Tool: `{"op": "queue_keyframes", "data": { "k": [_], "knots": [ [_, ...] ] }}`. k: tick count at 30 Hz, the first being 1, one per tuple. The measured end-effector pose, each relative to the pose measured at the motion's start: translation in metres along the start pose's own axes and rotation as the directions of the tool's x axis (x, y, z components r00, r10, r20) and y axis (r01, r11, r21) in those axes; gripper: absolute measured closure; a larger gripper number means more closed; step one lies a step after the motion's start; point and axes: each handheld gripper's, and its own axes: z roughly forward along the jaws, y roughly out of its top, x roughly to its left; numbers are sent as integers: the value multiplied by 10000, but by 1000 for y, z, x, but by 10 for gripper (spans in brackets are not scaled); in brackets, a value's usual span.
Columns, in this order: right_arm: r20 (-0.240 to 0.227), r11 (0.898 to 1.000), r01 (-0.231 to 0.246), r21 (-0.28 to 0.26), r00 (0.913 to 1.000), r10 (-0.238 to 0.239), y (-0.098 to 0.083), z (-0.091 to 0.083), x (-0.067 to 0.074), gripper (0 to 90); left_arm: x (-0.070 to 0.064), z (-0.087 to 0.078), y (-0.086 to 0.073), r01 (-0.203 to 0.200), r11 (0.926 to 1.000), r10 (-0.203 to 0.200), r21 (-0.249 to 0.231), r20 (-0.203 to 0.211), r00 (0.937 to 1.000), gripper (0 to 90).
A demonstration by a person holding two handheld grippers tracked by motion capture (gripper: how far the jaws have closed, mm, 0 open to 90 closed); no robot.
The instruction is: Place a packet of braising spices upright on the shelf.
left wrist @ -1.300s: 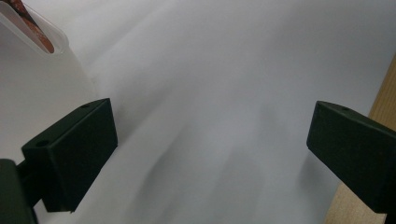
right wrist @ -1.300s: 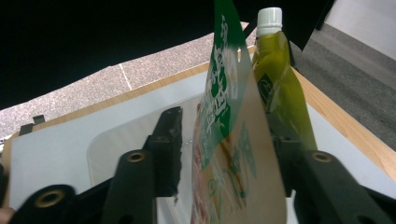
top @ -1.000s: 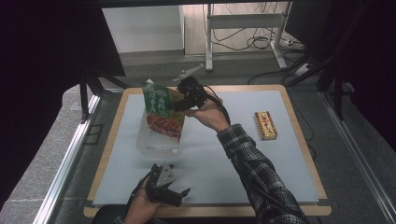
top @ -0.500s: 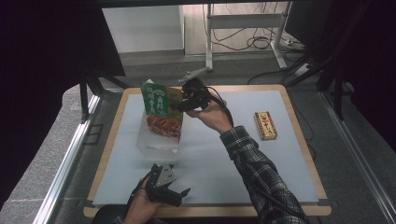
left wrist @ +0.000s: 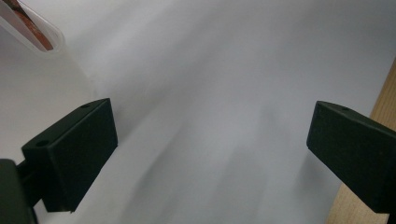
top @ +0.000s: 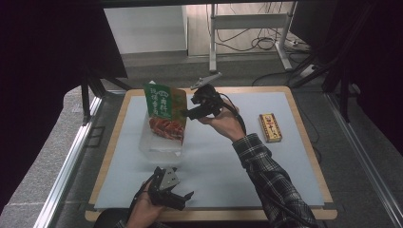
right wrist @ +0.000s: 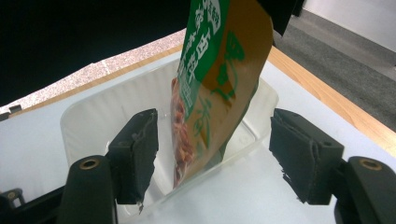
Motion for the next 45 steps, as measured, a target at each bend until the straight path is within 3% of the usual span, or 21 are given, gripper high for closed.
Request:
{"op": "queue_keyframes", "data": {
  "k": [15, 32, 39, 45],
  "knots": [
    [-4, 9999, -120, 32, 9999, 120, -30, -14, -2, 219, 1, -1, 0, 168, 9998, -168, -95, 82, 9998, 14],
    [406, 9989, -470, -55, 9981, 472, -72, -29, -10, 77, 0, 0, 0, 134, 9999, -133, -32, 41, 9999, 14],
    [708, 9991, -407, -102, 9966, 413, -87, -36, -15, 45, 0, 0, 0, 88, 10000, -88, -8, 4, 10000, 14],
    [1040, 9996, -215, 183, 9944, 194, -102, -45, -18, 37, 0, 1, 0, 84, 10000, -84, 3, -12, 10000, 14]
  ]
}}
